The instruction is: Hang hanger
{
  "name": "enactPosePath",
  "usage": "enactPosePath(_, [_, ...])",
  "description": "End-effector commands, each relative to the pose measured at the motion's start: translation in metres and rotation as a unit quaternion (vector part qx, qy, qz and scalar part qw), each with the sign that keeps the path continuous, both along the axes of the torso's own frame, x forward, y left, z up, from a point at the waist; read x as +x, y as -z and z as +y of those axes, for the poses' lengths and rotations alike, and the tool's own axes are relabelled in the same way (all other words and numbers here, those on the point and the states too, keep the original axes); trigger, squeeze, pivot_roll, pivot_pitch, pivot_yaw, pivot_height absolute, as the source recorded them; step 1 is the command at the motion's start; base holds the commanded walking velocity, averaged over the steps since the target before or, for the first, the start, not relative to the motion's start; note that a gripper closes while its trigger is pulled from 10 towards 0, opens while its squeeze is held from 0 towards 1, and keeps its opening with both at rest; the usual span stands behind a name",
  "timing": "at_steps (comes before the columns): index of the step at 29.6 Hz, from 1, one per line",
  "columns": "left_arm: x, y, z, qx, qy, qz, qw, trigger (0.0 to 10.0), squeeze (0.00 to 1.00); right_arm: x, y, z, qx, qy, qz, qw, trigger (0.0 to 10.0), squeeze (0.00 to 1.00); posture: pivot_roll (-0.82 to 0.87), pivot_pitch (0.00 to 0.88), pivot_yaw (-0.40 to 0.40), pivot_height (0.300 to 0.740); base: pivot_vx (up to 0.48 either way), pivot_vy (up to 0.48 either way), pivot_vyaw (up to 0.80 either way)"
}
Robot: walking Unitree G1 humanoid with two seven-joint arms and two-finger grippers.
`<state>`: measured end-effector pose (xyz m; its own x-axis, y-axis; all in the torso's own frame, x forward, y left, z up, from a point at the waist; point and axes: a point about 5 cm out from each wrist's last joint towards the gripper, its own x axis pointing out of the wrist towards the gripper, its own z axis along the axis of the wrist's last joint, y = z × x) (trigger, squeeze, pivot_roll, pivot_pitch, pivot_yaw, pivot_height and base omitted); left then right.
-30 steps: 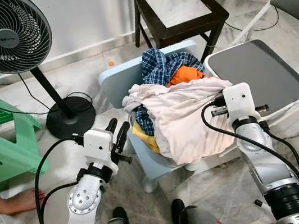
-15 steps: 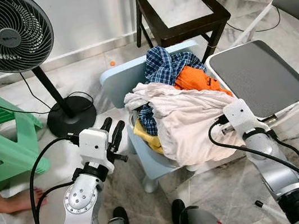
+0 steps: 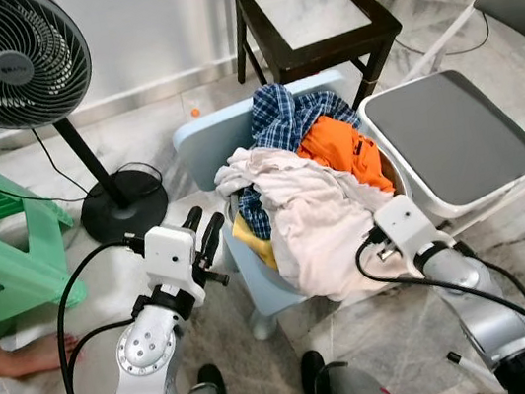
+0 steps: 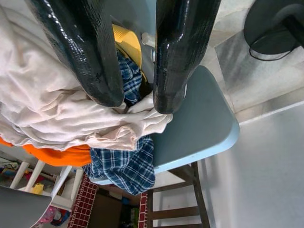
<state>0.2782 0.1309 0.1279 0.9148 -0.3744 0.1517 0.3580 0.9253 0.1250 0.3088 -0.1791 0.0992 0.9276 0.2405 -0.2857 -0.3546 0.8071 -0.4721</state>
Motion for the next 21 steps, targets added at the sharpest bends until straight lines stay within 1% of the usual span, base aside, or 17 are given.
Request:
enactPosePath(1, [-0.005,0.007,-0.001,0.002,0.006,0.013,1.0,10.0,0.0,-0.004,-0.001,-0.003,0.003,-0.022,0.017,1.0,10.0,1.0,0.14,0.333,-0.096,0.74,0.0,0.0,0.0])
enactPosePath(2, [-0.006,0.006,-0.001,0.001,0.007,0.01,1.0,10.0,0.0,-0.004,-0.002,-0.003,0.001,-0.033,0.022,0.999,10.0,1.0,0.14,0.333,-0.096,0.74,0.0,0.0,0.0])
enactPosePath(3, [-0.007,0.005,-0.001,-0.002,0.009,0.008,1.0,10.0,0.0,-0.003,-0.006,-0.004,0.002,-0.044,0.021,0.999,10.0,1.0,0.14,0.332,-0.095,0.74,0.0,0.0,0.0])
enactPosePath(4, [-0.01,0.004,-0.003,-0.007,0.014,0.003,1.0,10.0,0.0,-0.002,-0.013,-0.004,0.006,-0.069,0.017,0.997,10.0,1.0,0.14,0.331,-0.096,0.74,0.0,0.0,0.0])
enactPosePath(5, [-0.011,0.004,-0.003,-0.008,0.015,0.002,1.0,10.0,0.0,-0.001,-0.016,-0.004,0.008,-0.077,0.016,0.997,10.0,1.0,0.14,0.331,-0.096,0.74,0.0,0.0,0.0])
enactPosePath(7, [-0.012,0.003,-0.005,-0.011,0.017,0.001,1.0,10.0,0.0,0.002,-0.022,-0.004,0.016,-0.075,0.003,0.997,10.0,1.0,0.15,0.331,-0.096,0.74,0.0,0.0,0.0])
enactPosePath(8, [-0.012,0.003,-0.006,-0.013,0.018,0.001,1.0,10.0,0.0,0.005,-0.029,-0.004,0.026,-0.069,-0.018,0.997,10.0,1.0,0.15,0.331,-0.096,0.74,0.0,0.0,0.0])
enactPosePath(9, [-0.012,0.003,-0.007,-0.013,0.02,0.002,1.0,10.0,0.0,0.008,-0.034,-0.003,0.039,-0.059,-0.037,0.997,10.0,1.0,0.15,0.331,-0.096,0.74,0.0,0.0,0.0])
enactPosePath(10, [-0.013,0.003,-0.009,-0.013,0.026,0.004,1.0,10.0,0.0,0.012,-0.043,-0.001,0.073,-0.034,-0.066,0.995,10.0,1.0,0.15,0.331,-0.094,0.74,0.0,0.0,0.0])
enactPosePath(12, [-0.013,0.004,-0.009,-0.011,0.028,0.005,1.0,10.0,0.0,0.013,-0.046,0.001,0.088,-0.022,-0.079,0.993,10.0,1.0,0.16,0.331,-0.093,0.74,0.0,0.0,0.0])
enactPosePath(13, [-0.014,0.005,-0.01,-0.01,0.029,0.009,0.999,10.0,0.0,0.012,-0.046,0.007,0.096,-0.024,-0.088,0.991,10.0,1.0,0.16,0.331,-0.09,0.74,0.0,0.0,0.0])
enactPosePath(14, [-0.014,0.005,-0.01,-0.01,0.029,0.009,0.999,10.0,0.0,0.012,-0.046,0.007,0.096,-0.024,-0.088,0.991,10.0,1.0,0.16,0.331,-0.09,0.74,0.0,0.0,0.0])
enactPosePath(16, [-0.015,0.007,-0.01,-0.009,0.03,0.013,0.999,10.0,0.0,0.01,-0.043,0.016,0.116,-0.025,-0.091,0.989,10.0,1.0,0.16,0.332,-0.088,0.74,0.0,0.0,0.0])
enactPosePath(17, [-0.015,0.007,-0.01,-0.009,0.03,0.013,0.999,10.0,0.0,0.01,-0.043,0.016,0.116,-0.025,-0.091,0.989,10.0,1.0,0.16,0.332,-0.088,0.74,0.0,0.0,0.0])
enactPosePath(18, [-0.016,0.007,-0.01,-0.008,0.03,0.015,0.999,10.0,0.0,0.005,-0.037,0.029,0.128,-0.037,-0.084,0.987,10.0,1.0,0.16,0.333,-0.086,0.74,0.0,0.0,0.0])
enactPosePath(20, [-0.016,0.007,-0.01,-0.007,0.031,0.016,0.999,10.0,0.0,0.001,-0.03,0.042,0.137,-0.052,-0.071,0.987,10.0,1.0,0.17,0.334,-0.083,0.74,0.0,0.0,0.0])
enactPosePath(21, [-0.016,0.007,-0.01,-0.006,0.031,0.017,0.999,10.0,0.0,-0.002,-0.024,0.053,0.144,-0.064,-0.061,0.986,10.0,1.0,0.17,0.335,-0.083,0.74,0.0,0.0,0.0])
